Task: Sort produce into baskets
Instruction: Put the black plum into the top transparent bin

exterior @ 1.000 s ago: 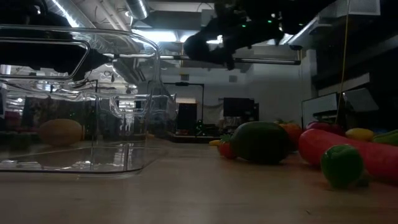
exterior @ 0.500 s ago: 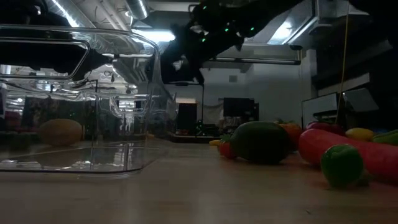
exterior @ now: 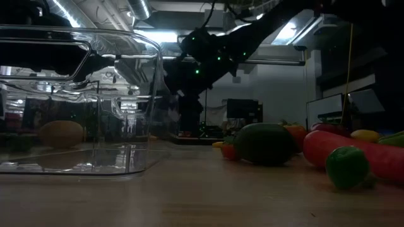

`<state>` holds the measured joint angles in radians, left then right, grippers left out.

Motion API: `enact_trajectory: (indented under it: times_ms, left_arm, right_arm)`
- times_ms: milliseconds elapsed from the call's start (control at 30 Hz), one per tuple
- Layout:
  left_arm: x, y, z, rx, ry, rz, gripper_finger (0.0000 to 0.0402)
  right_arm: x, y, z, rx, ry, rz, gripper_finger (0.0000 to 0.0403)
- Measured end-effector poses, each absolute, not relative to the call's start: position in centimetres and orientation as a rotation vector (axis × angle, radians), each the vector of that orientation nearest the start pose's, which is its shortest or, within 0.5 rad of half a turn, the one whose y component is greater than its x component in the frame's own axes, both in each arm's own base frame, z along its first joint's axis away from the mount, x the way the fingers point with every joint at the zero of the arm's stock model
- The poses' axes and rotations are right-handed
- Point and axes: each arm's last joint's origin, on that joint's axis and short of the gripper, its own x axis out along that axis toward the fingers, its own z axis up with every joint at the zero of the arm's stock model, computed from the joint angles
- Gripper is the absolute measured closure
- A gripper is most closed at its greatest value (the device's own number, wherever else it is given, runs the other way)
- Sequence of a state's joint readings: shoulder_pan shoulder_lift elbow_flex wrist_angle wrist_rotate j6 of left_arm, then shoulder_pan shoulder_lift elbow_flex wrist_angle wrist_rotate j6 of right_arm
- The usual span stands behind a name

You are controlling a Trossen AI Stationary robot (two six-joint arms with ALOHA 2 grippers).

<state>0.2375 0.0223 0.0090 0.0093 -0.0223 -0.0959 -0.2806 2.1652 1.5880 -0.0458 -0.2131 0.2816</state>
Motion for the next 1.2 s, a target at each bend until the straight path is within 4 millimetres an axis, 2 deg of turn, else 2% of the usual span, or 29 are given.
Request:
enact_trajectory:
  times_ms: [333,1200]
  left_arm:
    - [9.56,2.38,16.58,-0.097,-0.009,0.260,0.0394]
    - [9.56,2.38,16.58,-0.097,-0.009,0.260,0.0394]
  right_arm:
    - [46.78,-12.84,17.37,0.431,0.614,-0.153,0.0111]
    - [47.02,-12.91,17.72,0.422,0.570,-0.147,0.0111]
